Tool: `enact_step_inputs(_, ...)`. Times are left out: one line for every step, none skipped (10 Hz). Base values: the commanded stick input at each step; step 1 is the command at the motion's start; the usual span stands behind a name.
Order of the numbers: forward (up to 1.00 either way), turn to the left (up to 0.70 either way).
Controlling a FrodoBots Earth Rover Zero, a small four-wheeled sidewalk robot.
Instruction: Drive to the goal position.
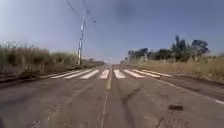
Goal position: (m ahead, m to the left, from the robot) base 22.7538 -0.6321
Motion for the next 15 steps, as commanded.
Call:
enact_step_inputs(1.0, 0.0)
enact_step_inputs(1.0, 0.0)
enact_step_inputs(1.0, 0.0)
enact_step_inputs(1.0, 0.0)
enact_step_inputs(1.0, 0.0)
enact_step_inputs(1.0, 0.0)
enact_step_inputs(1.0, 0.0)
enact_step_inputs(1.0, 0.0)
enact_step_inputs(1.0, 0.0)
enact_step_inputs(1.0, 0.0)
enact_step_inputs(1.0, 0.0)
enact_step_inputs(1.0, 0.0)
enact_step_inputs(1.0, 0.0)
enact_step_inputs(1.0, 0.0)
enact_step_inputs(1.0, 0.0)
